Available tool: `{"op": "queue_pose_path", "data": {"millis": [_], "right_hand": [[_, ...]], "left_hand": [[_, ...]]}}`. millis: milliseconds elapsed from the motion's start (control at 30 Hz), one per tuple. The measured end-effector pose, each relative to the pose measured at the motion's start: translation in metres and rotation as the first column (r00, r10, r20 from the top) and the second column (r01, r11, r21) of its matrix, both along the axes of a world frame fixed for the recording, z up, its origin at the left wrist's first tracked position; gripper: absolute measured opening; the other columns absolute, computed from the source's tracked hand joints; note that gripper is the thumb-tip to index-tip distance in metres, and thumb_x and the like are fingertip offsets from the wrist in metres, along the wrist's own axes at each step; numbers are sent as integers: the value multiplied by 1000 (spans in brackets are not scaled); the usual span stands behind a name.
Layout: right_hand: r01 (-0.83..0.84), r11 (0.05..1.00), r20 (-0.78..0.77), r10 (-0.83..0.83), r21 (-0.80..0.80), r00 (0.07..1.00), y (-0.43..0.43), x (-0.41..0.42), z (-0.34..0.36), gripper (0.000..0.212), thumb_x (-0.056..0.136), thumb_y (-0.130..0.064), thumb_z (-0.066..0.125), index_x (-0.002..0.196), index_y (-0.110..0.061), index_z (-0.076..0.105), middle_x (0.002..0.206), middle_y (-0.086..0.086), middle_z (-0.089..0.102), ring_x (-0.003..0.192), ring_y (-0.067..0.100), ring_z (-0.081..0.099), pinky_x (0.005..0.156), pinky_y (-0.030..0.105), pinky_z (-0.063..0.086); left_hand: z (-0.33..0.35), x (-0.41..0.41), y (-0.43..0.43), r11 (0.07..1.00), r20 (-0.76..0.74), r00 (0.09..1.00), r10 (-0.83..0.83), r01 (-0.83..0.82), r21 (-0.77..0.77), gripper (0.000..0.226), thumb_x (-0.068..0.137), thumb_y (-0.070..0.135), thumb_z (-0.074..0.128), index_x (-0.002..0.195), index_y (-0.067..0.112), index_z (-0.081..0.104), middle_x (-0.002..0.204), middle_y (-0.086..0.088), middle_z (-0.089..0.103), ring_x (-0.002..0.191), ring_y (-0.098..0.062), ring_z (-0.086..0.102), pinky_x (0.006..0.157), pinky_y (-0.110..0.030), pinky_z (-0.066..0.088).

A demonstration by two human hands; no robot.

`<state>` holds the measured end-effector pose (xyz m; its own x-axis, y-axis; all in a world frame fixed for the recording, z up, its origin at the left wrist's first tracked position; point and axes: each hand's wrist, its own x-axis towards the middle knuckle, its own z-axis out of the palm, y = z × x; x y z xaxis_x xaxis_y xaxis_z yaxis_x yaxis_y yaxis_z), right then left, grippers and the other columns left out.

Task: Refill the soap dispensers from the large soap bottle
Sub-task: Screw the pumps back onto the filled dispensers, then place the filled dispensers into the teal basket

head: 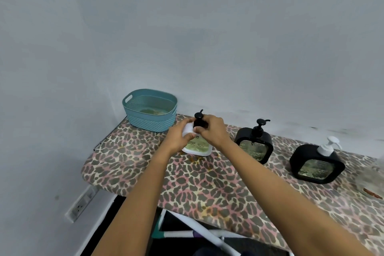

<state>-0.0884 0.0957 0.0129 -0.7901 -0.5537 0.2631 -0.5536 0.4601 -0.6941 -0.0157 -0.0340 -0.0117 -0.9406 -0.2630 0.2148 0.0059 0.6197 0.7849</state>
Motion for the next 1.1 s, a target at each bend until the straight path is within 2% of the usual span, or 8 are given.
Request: {"op": "queue_pose_path", "data": {"millis": [100, 200, 400, 533, 733, 833, 1000, 1100], "right_hand": [[96, 995, -60, -95, 10, 994, -8, 7, -6, 20, 79, -13, 68, 98, -5, 71, 85, 12, 70, 72, 20, 57, 64, 24, 37], [183, 983, -54, -183, -9, 982, -16, 12, -11, 20, 79, -14, 67, 96, -3, 71, 86, 13, 70, 80, 26, 62, 71, 32, 47], [246, 969, 6, -246, -38, 969, -22, 17, -13, 21, 79, -12, 67, 98, -4, 70, 90, 13, 68, 86, 26, 63, 74, 29, 48], [156, 988, 68, -154, -19, 986, -10, 15, 1, 25, 80, -12, 71, 104, -5, 69, 94, 10, 70, 83, 18, 60, 70, 22, 40], [67, 996, 83, -63, -50, 995, -6, 0, 16, 30, 80, -9, 70, 110, -6, 67, 97, 7, 69, 93, 20, 62, 58, 8, 37], [-5, 987, 104, 23, -163, 994, -12, -14, 36, 42, 77, -5, 72, 117, -14, 64, 99, 0, 66, 94, 12, 61, 72, -1, 41], [-139, 952, 11, 147, -271, 989, -37, -36, 78, 37, 80, -7, 69, 114, -21, 65, 100, -14, 64, 92, 4, 58, 81, 4, 42], [-149, 932, -4, 157, -331, 988, -57, -48, 87, 43, 87, -2, 54, 126, -22, 56, 120, -8, 60, 112, 8, 53, 96, 16, 41]], "left_hand": [[-2, 0, 3, 999, -20, 999, 30, -30, -41, 47, 88, 20, 60, 133, 20, 46, 128, -4, 55, 99, -10, 50, 72, -9, 35], [-2, 0, 5, 995, -28, 998, 51, -53, -82, 47, 88, 15, 57, 133, 18, 45, 130, -6, 55, 103, -13, 51, 79, -16, 35], [-3, 0, 6, 996, -3, 998, 63, -63, -70, 48, 88, 16, 56, 134, 17, 44, 132, -7, 53, 112, -19, 52, 85, -21, 35], [2, 3, 0, 1000, 33, 999, 9, -8, -27, 52, 87, 23, 62, 135, 18, 44, 133, -5, 53, 114, -17, 52, 87, -22, 37], [12, -10, -5, 980, 100, 995, 15, 5, -200, 55, 86, 36, 62, 133, 14, 45, 130, -12, 50, 118, -26, 48, 92, -29, 35], [19, -16, -10, 978, -7, 993, 120, -120, -173, 56, 83, 44, 63, 127, 13, 49, 121, -10, 55, 110, -23, 52, 89, -31, 42], [57, -32, -27, 947, -174, 953, 248, -276, -161, 50, 83, 46, 63, 120, 13, 55, 113, -8, 58, 101, -21, 56, 82, -31, 46], [80, -41, -46, 915, -210, 922, 326, -363, -173, 51, 82, 46, 64, 119, 12, 56, 112, -10, 59, 100, -23, 56, 78, -30, 43]]}}
